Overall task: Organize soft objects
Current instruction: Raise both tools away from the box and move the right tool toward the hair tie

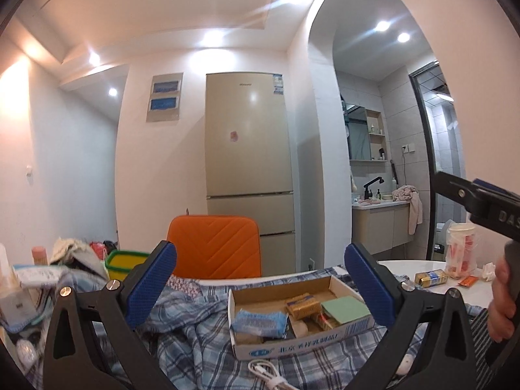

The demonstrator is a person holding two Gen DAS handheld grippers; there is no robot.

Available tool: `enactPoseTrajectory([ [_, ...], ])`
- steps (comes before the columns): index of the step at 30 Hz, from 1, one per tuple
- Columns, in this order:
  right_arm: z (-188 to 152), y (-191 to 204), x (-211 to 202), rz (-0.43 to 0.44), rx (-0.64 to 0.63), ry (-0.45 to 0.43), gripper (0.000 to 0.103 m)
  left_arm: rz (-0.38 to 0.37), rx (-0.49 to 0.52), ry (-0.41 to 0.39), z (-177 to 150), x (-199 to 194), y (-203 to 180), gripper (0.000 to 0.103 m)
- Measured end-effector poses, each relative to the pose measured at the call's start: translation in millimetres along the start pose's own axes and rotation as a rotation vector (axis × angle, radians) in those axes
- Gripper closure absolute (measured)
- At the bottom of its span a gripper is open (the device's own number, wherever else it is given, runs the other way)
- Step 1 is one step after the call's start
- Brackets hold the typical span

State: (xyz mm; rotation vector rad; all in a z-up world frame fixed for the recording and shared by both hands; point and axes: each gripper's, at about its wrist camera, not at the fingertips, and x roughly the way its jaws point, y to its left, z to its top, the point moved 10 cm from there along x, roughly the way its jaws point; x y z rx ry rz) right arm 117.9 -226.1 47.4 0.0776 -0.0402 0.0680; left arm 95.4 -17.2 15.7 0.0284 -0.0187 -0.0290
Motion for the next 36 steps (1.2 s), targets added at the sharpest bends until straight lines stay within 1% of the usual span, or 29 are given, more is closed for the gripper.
enactPoseTrajectory([
  [2,-14,2,4,0.007,-0.006,0.045,0.0,0.005,0.001,0.016,-7,3,1,0.0],
  [6,-36,0,12,-0.003,-0.013,0.082,0.0,0.004,-0.011,0.027,-14,3,3,0.0],
  [9,-46,-4,17,-0.014,-0.013,0.098,0.0,0.006,-0.001,0.027,-17,0,1,0.0],
  [14,-52,-2,18,-0.004,-0.014,0.117,0.0,0.005,0.023,0.032,-19,-3,-4,0.0],
  [23,-55,2,16,0.0,-0.03,0.119,0.0,0.02,0.032,0.052,-20,-4,0,0.0],
  [25,-56,2,18,-0.002,-0.027,0.135,0.0,0.025,0.031,0.058,-21,-3,1,0.0],
  [29,-63,-2,24,-0.001,-0.004,0.197,0.0,0.028,0.023,0.074,-22,0,3,0.0],
  [31,-71,-6,32,-0.002,0.013,0.254,0.0,0.029,0.018,0.08,-23,0,5,0.0],
  [36,-93,-11,48,0.041,0.084,0.391,0.0,0.027,-0.003,0.108,-19,2,12,0.0],
])
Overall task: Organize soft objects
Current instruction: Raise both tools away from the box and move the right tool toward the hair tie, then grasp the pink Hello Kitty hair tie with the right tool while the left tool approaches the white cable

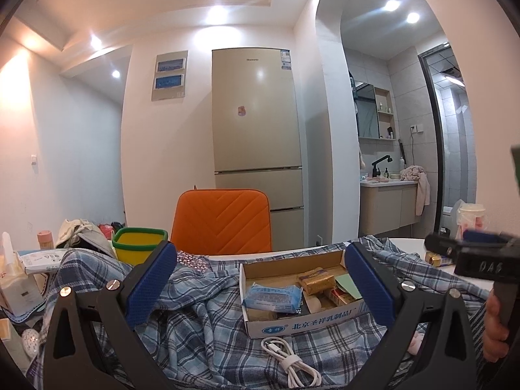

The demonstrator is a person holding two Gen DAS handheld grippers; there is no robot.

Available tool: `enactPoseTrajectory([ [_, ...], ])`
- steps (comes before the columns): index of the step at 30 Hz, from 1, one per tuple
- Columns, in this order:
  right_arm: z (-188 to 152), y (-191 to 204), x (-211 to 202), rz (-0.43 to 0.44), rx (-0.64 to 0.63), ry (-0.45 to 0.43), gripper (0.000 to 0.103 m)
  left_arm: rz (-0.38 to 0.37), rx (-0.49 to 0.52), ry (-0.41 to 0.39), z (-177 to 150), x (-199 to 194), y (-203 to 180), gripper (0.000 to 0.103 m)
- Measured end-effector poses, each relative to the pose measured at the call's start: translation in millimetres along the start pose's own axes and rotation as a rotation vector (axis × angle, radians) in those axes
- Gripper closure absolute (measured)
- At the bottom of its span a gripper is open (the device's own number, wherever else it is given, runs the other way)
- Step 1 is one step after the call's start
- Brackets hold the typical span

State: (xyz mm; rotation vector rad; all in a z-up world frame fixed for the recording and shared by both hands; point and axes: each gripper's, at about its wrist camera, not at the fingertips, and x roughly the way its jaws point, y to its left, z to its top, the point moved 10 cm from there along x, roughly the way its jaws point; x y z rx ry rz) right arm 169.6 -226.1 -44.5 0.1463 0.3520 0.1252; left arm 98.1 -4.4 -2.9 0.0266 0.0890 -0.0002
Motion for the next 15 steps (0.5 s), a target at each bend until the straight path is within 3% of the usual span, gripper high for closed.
enactPoseTrajectory([
  [2,-10,3,10,0.028,-0.025,0.095,0.0,0.0,-0.016,0.011,1,0,4,0.0],
  [4,-25,12,12,0.118,-0.06,0.183,0.006,-0.001,-0.02,0.037,-1,3,8,0.0],
  [6,-38,10,14,0.125,-0.06,0.244,0.007,-0.019,-0.022,0.08,-6,6,7,0.0],
  [7,-51,10,21,0.143,-0.056,0.319,0.013,-0.031,-0.019,0.113,-11,8,6,0.0],
  [9,-68,6,30,0.138,-0.046,0.393,0.018,-0.07,-0.019,0.179,-20,11,1,0.0],
  [12,-95,0,44,0.119,-0.058,0.512,0.029,-0.075,-0.028,0.218,-27,11,2,0.0],
  [15,-104,4,46,0.118,-0.096,0.551,0.03,-0.047,-0.013,0.24,-35,16,6,0.0],
])
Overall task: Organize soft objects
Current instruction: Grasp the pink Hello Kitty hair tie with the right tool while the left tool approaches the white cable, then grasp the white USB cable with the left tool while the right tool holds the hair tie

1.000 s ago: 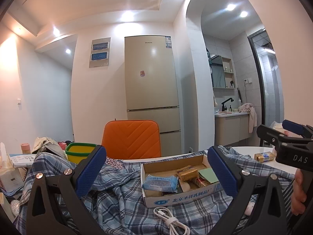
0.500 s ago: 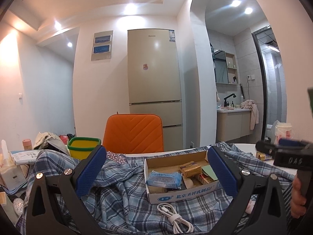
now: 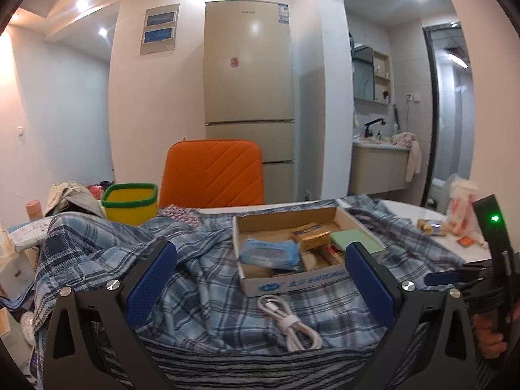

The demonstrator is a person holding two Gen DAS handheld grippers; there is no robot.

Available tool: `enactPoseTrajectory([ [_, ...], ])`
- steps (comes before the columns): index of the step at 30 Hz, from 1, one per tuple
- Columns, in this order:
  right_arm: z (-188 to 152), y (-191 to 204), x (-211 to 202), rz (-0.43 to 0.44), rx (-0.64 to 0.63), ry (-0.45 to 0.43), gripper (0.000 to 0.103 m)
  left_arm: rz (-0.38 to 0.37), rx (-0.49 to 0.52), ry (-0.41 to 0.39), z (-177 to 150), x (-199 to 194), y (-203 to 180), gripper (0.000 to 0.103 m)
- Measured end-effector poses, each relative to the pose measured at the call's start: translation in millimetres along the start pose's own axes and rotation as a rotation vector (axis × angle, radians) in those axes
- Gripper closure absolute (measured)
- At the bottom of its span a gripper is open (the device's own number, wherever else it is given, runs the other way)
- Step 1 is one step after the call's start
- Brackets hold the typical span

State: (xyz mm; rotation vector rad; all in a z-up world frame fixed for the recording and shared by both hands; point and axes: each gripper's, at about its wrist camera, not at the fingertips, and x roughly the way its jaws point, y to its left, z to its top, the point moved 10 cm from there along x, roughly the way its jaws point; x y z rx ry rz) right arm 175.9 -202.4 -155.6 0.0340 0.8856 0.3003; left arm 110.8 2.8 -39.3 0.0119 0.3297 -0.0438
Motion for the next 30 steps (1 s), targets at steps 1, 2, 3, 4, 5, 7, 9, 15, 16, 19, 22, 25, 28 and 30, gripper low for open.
enactPoseTrajectory([
  [1,-3,4,2,-0.015,-0.031,0.007,0.033,0.001,-0.003,0.022,-4,4,1,0.0],
  [2,-6,7,4,-0.028,-0.056,0.018,0.036,0.007,-0.002,0.044,-7,8,1,0.0],
  [3,-9,10,5,-0.037,-0.077,0.032,0.044,0.016,0.006,0.063,-10,11,1,0.0],
  [4,-14,13,10,-0.053,-0.103,0.059,0.048,0.013,0.014,0.075,-14,15,0,0.0],
  [5,-16,15,13,-0.059,-0.115,0.073,0.05,0.002,0.011,0.093,-16,18,-1,0.0],
  [7,-19,16,16,-0.067,-0.13,0.09,0.055,-0.006,0.0,0.123,-21,24,1,0.0],
  [9,-20,14,15,-0.064,-0.123,0.091,0.057,-0.01,-0.019,0.145,-24,29,4,0.001],
  [15,-21,10,18,-0.081,-0.113,0.094,0.072,-0.035,-0.014,0.196,-34,37,0,0.018],
  [16,-20,12,15,-0.071,-0.113,0.075,0.073,-0.043,-0.009,0.213,-36,40,-1,0.024],
  [19,-11,13,1,-0.057,-0.107,-0.003,0.073,-0.062,0.001,0.266,-44,49,-5,0.05],
  [22,0,16,-17,-0.056,-0.107,-0.103,0.073,-0.085,-0.006,0.331,-51,58,-8,0.069],
  [25,9,17,-31,-0.056,-0.099,-0.184,0.073,-0.142,-0.085,0.432,-59,68,-10,0.07],
  [28,13,18,-39,-0.063,-0.092,-0.219,0.073,-0.168,-0.123,0.518,-68,76,-17,0.07],
  [30,13,17,-37,-0.071,-0.087,-0.205,0.073,-0.153,-0.14,0.587,-77,82,-20,0.07],
])
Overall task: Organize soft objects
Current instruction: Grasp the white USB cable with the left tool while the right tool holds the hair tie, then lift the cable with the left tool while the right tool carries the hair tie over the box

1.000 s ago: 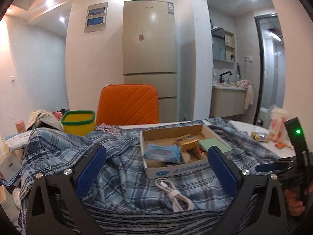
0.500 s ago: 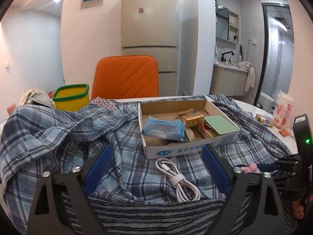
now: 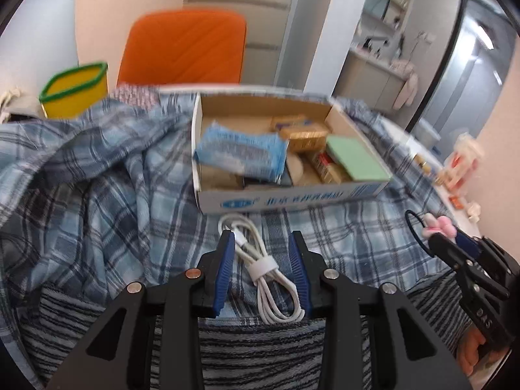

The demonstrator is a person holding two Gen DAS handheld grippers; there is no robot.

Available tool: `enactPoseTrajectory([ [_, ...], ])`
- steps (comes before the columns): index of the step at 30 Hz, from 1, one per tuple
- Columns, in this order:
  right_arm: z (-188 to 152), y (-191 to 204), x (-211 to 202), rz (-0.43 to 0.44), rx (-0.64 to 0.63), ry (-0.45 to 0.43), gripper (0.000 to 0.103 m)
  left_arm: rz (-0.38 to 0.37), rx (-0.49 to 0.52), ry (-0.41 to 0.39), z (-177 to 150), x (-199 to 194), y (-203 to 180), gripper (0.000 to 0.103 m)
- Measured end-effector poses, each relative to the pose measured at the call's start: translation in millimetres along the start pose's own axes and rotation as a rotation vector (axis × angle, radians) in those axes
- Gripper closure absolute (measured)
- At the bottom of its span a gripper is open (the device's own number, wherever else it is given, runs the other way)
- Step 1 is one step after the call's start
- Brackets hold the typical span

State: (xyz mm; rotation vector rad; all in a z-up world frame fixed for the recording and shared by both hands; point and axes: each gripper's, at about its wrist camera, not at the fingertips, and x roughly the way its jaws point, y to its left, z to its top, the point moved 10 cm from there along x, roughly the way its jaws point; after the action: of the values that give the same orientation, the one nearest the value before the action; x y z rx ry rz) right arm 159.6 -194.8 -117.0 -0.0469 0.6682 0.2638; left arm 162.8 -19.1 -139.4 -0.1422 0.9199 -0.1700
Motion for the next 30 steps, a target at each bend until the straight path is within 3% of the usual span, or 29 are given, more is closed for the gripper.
enactPoseTrajectory([
  [3,1,-3,1,0.004,0.016,0.008,0.073,-0.011,-0.069,0.093,-7,16,2,0.07],
  [10,-1,-4,-2,0.005,0.019,-0.007,0.073,-0.005,-0.061,0.174,-22,34,-4,0.069],
  [15,-1,-3,-3,0.004,0.017,-0.009,0.073,0.005,-0.052,0.178,-25,39,-4,0.07],
  [18,-2,-2,-3,0.005,0.017,-0.005,0.073,-0.01,-0.059,0.159,-23,38,-3,0.081],
  [23,-1,-2,-4,0.005,0.019,-0.012,0.073,-0.03,0.012,0.048,-16,20,-16,0.082],
  [30,12,1,-27,-0.015,-0.003,-0.143,0.073,-0.07,0.115,-0.212,-2,-33,-39,0.082],
])
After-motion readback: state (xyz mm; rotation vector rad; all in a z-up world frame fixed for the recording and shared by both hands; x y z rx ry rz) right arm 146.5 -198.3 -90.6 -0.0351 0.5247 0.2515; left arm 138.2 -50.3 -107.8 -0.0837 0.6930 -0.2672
